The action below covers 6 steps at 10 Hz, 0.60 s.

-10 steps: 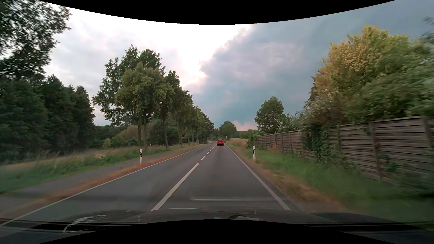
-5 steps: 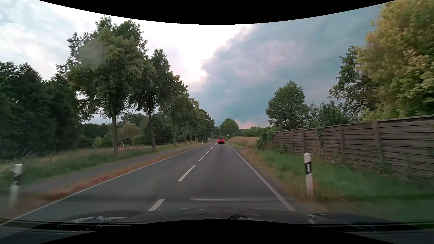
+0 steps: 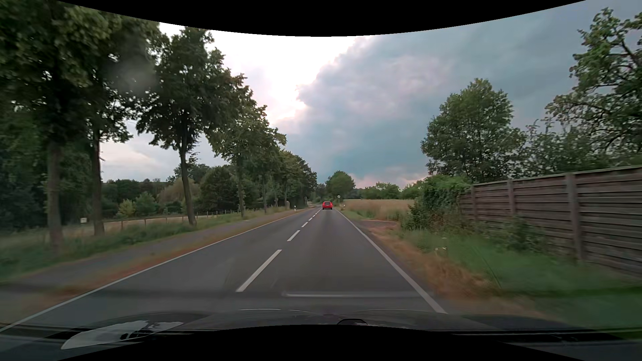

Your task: Follow the waypoints while adhering to traffic rules and regulations

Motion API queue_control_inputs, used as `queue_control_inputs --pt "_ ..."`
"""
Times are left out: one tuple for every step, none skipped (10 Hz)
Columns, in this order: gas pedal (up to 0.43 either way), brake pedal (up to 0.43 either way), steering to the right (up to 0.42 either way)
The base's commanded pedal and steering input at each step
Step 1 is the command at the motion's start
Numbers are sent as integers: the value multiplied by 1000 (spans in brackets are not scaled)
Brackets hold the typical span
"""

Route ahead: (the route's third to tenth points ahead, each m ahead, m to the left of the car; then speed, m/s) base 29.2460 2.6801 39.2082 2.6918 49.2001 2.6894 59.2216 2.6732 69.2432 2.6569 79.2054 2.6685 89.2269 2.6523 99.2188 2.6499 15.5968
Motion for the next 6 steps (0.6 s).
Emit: queue_control_inputs --pt "28 0 -2" --pt "47 0 -2" --pt "59 0 -2" --pt "67 0 -2" --pt "98 0 -2" --pt "110 0 -2"
